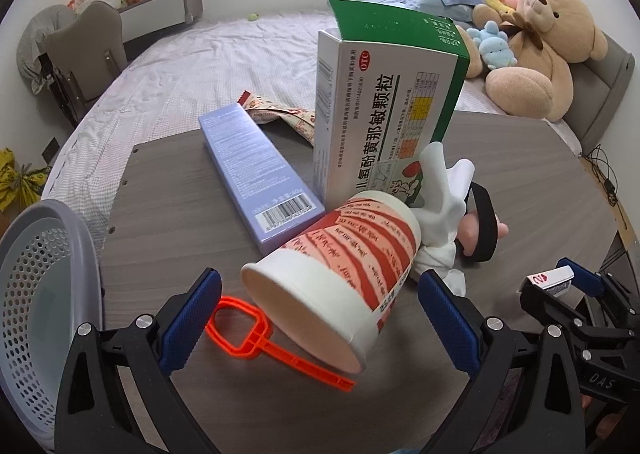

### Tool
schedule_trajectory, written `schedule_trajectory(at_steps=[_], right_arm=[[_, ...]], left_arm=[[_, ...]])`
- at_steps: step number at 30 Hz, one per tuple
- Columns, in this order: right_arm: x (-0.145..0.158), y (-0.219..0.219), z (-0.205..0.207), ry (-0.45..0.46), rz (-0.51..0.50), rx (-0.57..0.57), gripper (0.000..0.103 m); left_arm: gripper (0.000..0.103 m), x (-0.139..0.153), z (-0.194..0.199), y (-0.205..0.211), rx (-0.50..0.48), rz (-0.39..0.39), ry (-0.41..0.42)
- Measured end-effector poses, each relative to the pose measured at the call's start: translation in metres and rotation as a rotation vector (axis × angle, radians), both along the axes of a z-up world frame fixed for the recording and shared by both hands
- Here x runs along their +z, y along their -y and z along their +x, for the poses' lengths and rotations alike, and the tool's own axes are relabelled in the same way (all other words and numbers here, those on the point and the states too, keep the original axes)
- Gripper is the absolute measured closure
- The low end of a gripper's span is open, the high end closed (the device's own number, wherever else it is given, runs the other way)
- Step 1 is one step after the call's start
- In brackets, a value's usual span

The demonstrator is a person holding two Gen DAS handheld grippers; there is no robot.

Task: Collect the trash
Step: 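Grasp the red-and-white paper cup with the left tool while the right tool holds the card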

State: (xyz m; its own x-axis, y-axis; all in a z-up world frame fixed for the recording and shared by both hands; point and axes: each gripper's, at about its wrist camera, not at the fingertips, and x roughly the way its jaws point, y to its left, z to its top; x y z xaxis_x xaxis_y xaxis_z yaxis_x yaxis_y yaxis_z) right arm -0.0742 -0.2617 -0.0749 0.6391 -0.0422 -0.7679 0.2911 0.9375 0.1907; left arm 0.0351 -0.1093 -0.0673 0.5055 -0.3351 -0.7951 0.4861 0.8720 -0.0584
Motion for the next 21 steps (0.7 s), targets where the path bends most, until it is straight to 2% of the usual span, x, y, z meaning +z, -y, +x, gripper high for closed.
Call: schedule_trajectory(at_steps=[4, 6, 7, 21], right_arm=[[-0.002, 0.001, 0.001, -0.002, 0.004, 0.000, 0.019], [-0.002, 0.001, 0.002, -0.003, 0.004, 0.000, 0.019], [-0.002, 0.001, 0.002, -0.003, 0.005, 0.000, 0.019], [0.005, -0.004, 0.000, 0.016, 0.000, 0.019, 0.019]], left_arm=[[0.010, -0.001, -0.003, 0.010, -0.013, 0.034, 0.020], [0.020, 0.001, -0.007, 0.013, -0.027, 0.041, 0.033], [0.022, 0.001, -0.007, 0.013, -0.031, 0.043, 0.031], [0.023, 0.025, -0.017, -0.009, 0.036, 0.003, 0.074]])
